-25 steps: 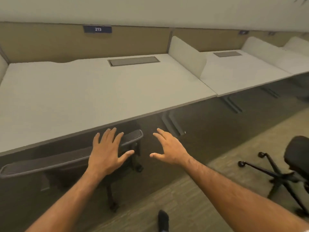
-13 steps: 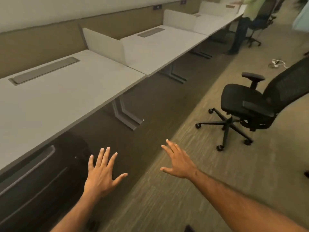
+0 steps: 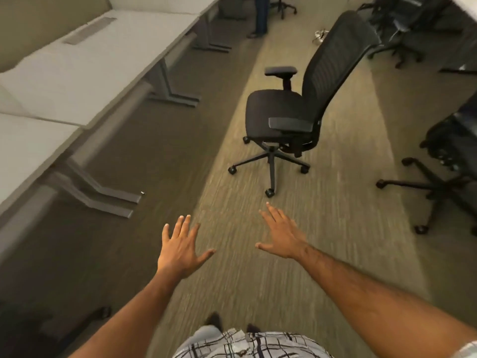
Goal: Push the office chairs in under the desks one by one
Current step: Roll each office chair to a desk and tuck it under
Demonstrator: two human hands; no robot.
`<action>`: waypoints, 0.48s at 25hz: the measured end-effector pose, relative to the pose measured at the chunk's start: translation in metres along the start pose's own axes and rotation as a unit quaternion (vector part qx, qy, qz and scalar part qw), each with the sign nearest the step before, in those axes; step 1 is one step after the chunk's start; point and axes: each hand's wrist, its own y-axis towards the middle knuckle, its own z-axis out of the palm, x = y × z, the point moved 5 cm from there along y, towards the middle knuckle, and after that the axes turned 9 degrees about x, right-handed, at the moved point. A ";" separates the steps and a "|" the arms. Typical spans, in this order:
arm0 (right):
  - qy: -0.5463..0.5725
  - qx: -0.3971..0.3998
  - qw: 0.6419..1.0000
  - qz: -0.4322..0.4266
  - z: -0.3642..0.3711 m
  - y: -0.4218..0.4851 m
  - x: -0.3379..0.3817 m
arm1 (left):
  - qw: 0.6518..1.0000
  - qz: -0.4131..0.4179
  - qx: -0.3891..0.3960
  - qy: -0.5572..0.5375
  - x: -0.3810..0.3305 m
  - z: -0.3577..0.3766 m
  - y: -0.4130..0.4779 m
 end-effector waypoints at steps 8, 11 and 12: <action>0.071 -0.018 0.988 0.139 -0.020 -0.006 -0.163 | 0.981 0.179 0.051 0.054 -0.147 -0.039 0.172; 0.080 -0.003 0.978 0.191 -0.040 -0.005 -0.224 | 0.971 0.224 0.058 0.052 -0.201 -0.062 0.241; 0.077 0.001 0.976 0.203 -0.049 -0.004 -0.242 | 0.967 0.242 0.062 0.056 -0.218 -0.069 0.261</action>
